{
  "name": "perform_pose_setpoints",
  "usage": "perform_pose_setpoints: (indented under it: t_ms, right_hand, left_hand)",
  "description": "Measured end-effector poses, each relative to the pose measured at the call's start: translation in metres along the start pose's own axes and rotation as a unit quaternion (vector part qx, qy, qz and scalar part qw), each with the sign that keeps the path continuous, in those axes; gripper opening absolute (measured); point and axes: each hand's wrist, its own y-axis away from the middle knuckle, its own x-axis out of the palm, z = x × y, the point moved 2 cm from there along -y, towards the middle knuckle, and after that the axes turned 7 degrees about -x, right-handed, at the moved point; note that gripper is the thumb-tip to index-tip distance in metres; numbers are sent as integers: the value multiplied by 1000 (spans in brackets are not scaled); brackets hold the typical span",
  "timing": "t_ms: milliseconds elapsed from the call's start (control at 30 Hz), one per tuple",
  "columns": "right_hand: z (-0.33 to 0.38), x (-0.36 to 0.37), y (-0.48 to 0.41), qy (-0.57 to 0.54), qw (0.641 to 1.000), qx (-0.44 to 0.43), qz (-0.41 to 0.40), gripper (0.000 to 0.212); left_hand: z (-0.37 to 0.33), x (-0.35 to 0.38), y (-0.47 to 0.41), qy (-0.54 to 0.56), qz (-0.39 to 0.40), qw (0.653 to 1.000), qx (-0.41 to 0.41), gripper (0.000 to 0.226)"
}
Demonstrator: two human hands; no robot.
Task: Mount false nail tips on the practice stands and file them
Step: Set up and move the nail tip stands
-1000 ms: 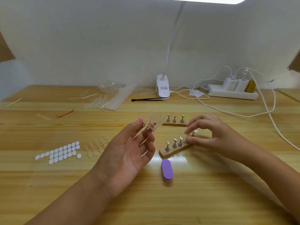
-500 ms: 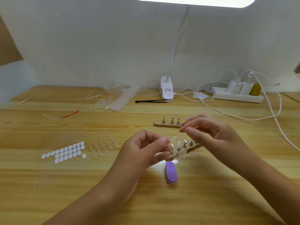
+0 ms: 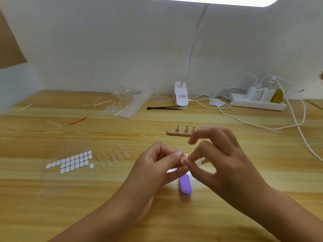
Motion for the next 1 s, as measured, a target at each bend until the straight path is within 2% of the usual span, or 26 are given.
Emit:
perform_pose_setpoints:
  t_ms: [67,167,267,400,467,567,633,667,700,733,800,833,900,1000]
  right_hand:
    - [3,1,1,16,1000,-23,6,22]
    - [0,-2,-3,-93,993,70,2,20]
    - [-8,-8,-6,-232,951,206,-16,16]
    - [-18,-9,-6,-388,872,298,2,15]
    - [-20,-10,-6,-447,836,318,28,15]
    - [-23,-13,-6,-495,802,319,101,18]
    - [-24,-15,-7,-527,777,312,145,17]
    - [-26,-16,-6,-538,768,315,150,15]
    - [-28,-16,-6,-547,761,322,136,11]
    - [-29,-16,-6,-555,756,330,110,9]
    - [-32,-17,-5,-546,763,341,50,10]
    - [-33,-17,-5,-526,778,343,31,12]
    - [-35,-16,-5,-480,810,336,17,17]
    - [-35,-13,-3,-433,847,308,15,24]
  left_hand:
    - [-1,1,1,9,3,1000,1,29]
    - [-3,2,2,10,6,1000,19,17]
    - [-4,1,1,-51,-2,997,65,16]
    - [-6,-2,1,-157,-18,973,168,18]
    - [-9,-1,3,-234,-17,937,258,17]
    - [-16,0,10,-389,-2,828,403,5]
    - [-17,1,15,-450,14,756,475,1]
    - [-16,2,17,-456,22,742,490,2]
    - [-14,3,18,-439,32,756,485,3]
    - [-13,5,18,-396,42,795,457,4]
    - [-14,6,16,-261,78,906,323,6]
    - [-14,7,14,-199,106,943,245,7]
    - [-12,6,11,-116,145,974,128,9]
    - [-11,7,10,-38,154,986,56,7]
